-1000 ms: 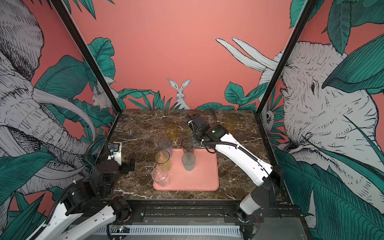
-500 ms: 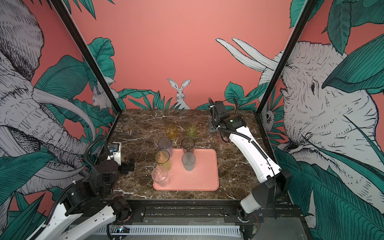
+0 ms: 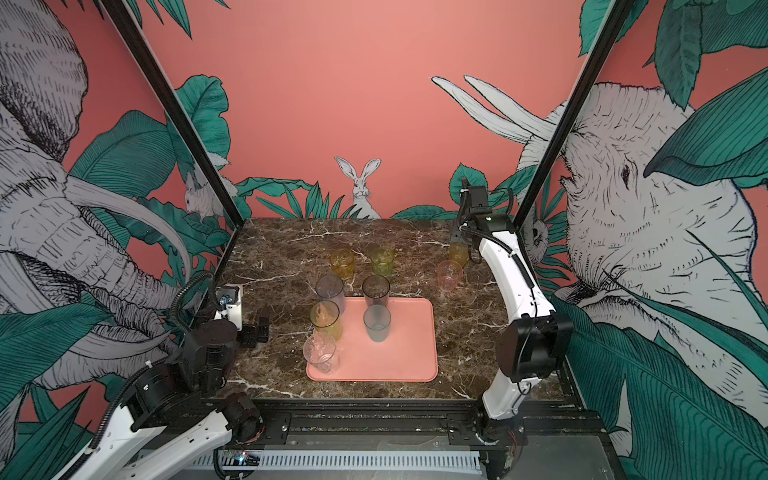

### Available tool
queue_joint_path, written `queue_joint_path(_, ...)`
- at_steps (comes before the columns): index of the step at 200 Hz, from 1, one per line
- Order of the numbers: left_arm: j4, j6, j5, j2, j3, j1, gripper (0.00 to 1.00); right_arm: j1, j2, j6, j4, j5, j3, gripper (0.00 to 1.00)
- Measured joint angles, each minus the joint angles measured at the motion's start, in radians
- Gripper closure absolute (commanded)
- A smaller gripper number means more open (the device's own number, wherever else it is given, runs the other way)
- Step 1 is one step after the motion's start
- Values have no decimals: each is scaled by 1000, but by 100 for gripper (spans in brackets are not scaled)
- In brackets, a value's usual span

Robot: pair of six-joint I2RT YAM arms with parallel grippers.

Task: Place the glasses into the tray
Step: 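Raise the right gripper and move it toward the amber cup beyond the tray, then lower the open right gripper around the amber cup's rim and close it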

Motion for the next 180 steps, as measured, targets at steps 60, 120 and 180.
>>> queue_joint_path(60, 0, -3, 0, 0, 0, 0, 1, -84, 137, 39, -7, -56, 81, 28)
queue_joint_path(120, 0, -3, 0, 0, 0, 0, 1, -156, 229, 64, -10, -121, 154, 28)
queue_joint_path(180, 0, -3, -1, 0, 0, 0, 1, -179, 317, 71, -29, -162, 218, 31)
